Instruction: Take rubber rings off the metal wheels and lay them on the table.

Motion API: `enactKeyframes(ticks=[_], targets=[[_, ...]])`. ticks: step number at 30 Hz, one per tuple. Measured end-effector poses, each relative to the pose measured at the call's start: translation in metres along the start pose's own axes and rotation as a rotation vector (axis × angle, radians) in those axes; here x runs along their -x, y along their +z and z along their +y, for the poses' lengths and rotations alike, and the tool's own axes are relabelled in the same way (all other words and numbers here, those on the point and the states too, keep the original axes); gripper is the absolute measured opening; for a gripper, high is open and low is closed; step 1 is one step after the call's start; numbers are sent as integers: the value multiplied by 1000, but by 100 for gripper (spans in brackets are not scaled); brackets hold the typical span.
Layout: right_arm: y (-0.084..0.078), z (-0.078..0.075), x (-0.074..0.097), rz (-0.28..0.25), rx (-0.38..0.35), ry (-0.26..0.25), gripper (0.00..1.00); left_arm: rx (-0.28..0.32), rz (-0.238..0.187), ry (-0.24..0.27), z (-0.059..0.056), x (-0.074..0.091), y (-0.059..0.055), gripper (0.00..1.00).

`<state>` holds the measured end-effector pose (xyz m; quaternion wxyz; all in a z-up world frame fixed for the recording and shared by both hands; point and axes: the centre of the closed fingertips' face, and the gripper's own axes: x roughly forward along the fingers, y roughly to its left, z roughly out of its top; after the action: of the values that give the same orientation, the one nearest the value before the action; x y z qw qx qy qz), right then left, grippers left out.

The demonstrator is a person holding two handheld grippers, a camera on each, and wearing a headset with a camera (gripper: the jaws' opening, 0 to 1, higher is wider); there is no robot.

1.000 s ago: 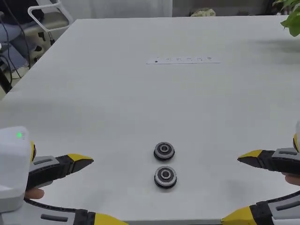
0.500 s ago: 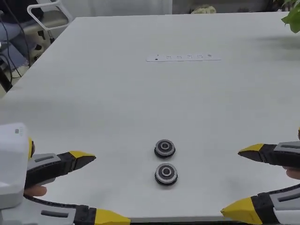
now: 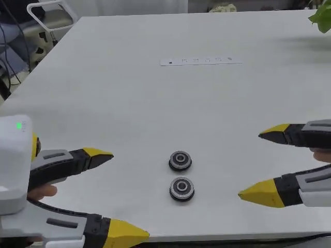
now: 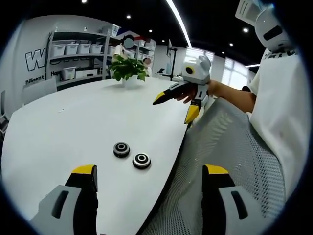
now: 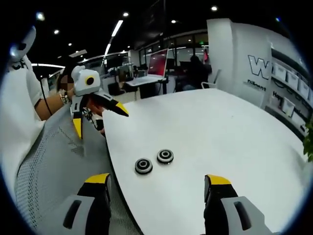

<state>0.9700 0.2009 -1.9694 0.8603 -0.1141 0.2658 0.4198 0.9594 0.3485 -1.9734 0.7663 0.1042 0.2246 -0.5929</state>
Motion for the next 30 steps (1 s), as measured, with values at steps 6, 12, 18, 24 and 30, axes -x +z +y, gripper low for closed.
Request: enactKeyframes(ticks=[6,12,18,24,30], targets=[[34,-4,-9,-40,74,12,76,-72,6,8,6,-2,15,85],[64,-10,-23,-90,124,24,75,-140,-1,38,19,-8,34,84],[76,-8,-46,-80,176,36,69,-207,-29,51,29,-22,58,81],[65,5,-68,-94,163,109,63,-273,-46,41,36,-40,71,75],[9,-2,-81,80,242,94,56,-317,-91,51,39,-61,76,62]])
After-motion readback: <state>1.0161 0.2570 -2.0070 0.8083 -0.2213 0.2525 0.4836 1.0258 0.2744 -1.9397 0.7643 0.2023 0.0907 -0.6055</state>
